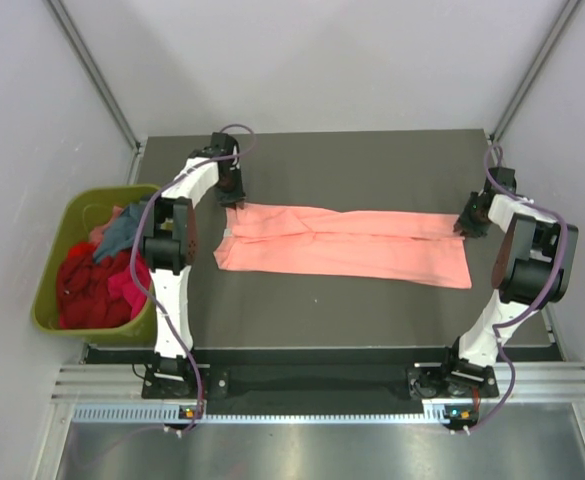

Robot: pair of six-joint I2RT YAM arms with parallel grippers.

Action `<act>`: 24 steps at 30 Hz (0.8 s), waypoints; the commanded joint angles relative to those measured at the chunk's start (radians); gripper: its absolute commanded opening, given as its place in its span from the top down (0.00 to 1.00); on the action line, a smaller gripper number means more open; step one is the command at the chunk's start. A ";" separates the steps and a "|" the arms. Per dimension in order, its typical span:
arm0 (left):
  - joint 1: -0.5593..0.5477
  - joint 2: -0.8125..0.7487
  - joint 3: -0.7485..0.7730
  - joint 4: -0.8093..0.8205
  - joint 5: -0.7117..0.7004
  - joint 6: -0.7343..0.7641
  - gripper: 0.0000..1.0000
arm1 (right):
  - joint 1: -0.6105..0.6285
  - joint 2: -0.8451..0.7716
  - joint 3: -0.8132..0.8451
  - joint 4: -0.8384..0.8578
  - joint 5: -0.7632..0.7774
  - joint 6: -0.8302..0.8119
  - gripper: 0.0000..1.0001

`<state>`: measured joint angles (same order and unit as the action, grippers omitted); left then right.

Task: Fold and stack the t-shirts
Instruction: Fold the tshirt

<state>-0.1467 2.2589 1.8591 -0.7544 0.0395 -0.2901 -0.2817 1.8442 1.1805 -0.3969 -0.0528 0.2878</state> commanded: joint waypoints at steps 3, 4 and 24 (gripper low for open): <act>0.006 0.048 0.072 0.026 -0.030 0.011 0.94 | -0.005 0.035 0.041 0.026 0.077 -0.032 0.78; 0.009 0.051 0.080 0.023 -0.061 -0.001 1.00 | -0.007 0.038 0.042 0.026 0.082 -0.032 0.79; -0.039 -0.247 0.008 -0.034 -0.070 0.046 0.62 | 0.045 -0.117 0.131 -0.172 0.157 0.157 0.70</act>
<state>-0.1535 2.1944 1.9091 -0.7799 -0.0128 -0.2775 -0.2699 1.8278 1.2682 -0.5098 0.0555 0.3626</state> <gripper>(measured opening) 0.382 0.293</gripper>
